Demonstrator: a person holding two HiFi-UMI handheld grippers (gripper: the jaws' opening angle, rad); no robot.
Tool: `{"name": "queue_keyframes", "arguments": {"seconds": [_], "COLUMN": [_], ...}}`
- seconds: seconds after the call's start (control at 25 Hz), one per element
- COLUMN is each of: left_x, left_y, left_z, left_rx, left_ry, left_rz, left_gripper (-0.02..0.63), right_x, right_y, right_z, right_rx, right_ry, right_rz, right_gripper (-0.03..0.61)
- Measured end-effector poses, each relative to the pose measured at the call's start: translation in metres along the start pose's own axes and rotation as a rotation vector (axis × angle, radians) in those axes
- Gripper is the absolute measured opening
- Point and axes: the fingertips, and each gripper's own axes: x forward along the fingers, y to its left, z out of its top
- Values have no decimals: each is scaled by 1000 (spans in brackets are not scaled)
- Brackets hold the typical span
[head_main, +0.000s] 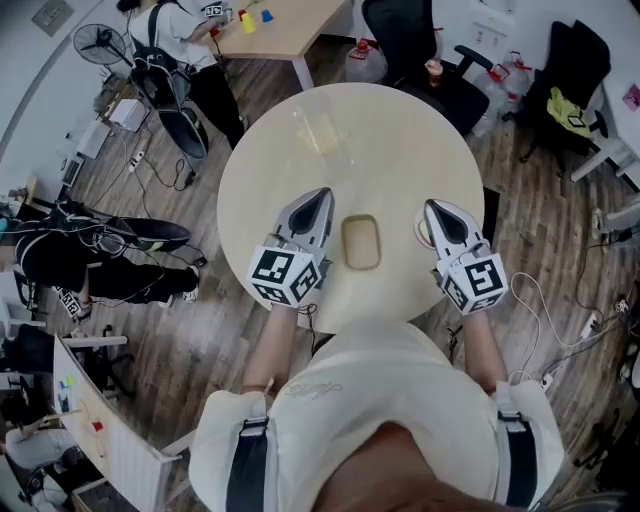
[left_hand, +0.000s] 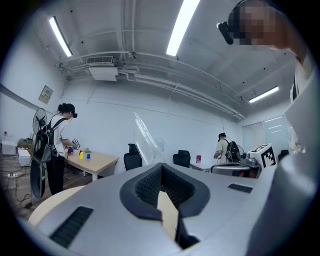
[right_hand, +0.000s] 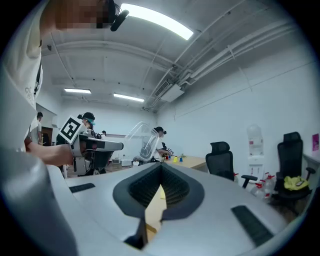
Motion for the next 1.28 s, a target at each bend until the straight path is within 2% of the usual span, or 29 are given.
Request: {"name": "queue_keyframes", "arguments": {"seconds": [0.2,0.68,1.28], "left_x": [3,4,4], "left_y": [-2,-15,-26], "left_z": [7,-14,-24], "left_rx": [21,18,26], "left_ry": [-5,40,68], "left_rz": [-12,-44,-71], "left_gripper": [17,17,17], "right_x": [-1,-10,-19], "right_y": [1,7,9], "right_z": [9,1,-4], "right_rx": [-10,-55,-34], "right_ry": [-12,34,33], "right_rz": [-9,-29,-40], "right_gripper": [6,6,5]}}
